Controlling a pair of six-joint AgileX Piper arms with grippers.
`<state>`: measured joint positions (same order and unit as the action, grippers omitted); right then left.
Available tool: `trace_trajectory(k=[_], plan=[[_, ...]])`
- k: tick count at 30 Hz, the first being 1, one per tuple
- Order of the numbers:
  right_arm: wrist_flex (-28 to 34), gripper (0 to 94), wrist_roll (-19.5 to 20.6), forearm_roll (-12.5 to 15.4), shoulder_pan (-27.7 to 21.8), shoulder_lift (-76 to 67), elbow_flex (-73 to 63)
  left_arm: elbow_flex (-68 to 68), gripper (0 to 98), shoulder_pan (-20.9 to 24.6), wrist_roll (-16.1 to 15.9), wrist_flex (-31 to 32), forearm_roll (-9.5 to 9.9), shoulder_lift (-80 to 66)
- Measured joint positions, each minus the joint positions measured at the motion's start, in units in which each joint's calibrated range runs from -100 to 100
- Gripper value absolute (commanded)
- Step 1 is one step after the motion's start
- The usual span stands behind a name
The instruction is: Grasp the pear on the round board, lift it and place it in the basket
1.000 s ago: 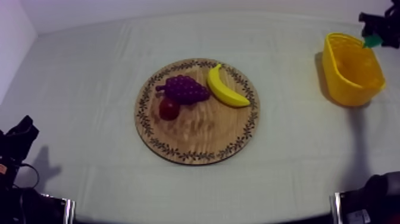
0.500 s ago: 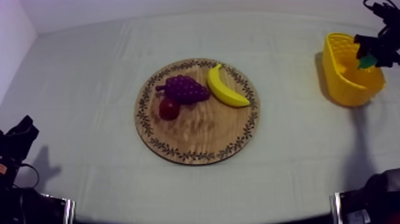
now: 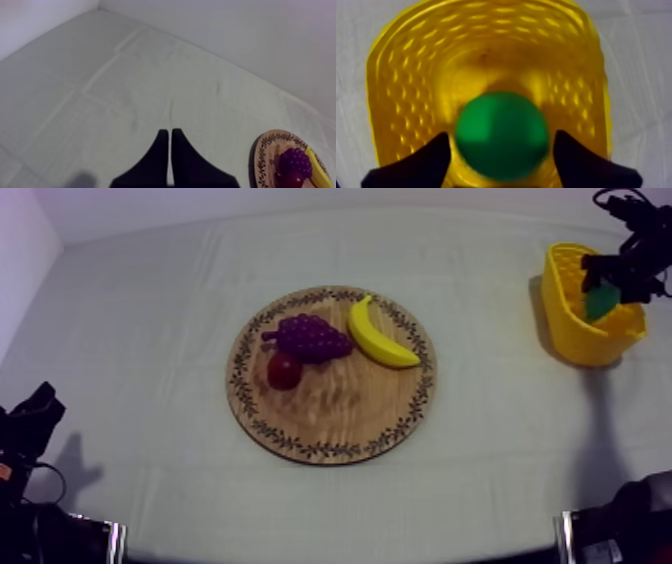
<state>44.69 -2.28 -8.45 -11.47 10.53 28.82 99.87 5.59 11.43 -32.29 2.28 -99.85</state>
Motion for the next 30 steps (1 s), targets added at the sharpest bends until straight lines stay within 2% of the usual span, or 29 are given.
trace_trajectory(k=[4,6,8,10,15,22,25,30], plan=[[0.2,84.7,-0.2,-0.1,0.5,0.0,0.5,0.0,0.1,0.0,0.0,0.0,0.0,0.0],[-0.1,84.4,-0.6,-0.1,0.6,-0.1,0.9,0.0,0.1,0.0,0.0,0.0,0.0,0.0],[-0.2,80.4,-1.0,0.4,0.6,-0.5,1.0,0.0,0.1,0.0,0.0,0.0,0.0,0.0],[-1.2,73.2,-1.7,1.2,0.3,-1.4,1.2,0.0,0.1,0.0,0.0,0.0,0.0,0.0],[-3.4,43.1,-3.8,3.9,-0.2,-4.7,2.1,0.0,0.1,0.0,0.0,0.0,0.0,0.0],[-8.2,10.2,-8.3,8.4,-0.3,-12.2,4.7,0.0,0.1,0.0,0.0,0.0,0.0,0.0],[-9.6,3.7,-10.9,11.9,-0.6,-16.3,6.7,0.0,0.1,0.0,0.0,0.0,0.0,0.0],[-13.5,0.9,-16.5,18.1,-2.1,-24.9,12.3,0.0,0.1,0.0,0.0,0.0,0.0,0.0]])
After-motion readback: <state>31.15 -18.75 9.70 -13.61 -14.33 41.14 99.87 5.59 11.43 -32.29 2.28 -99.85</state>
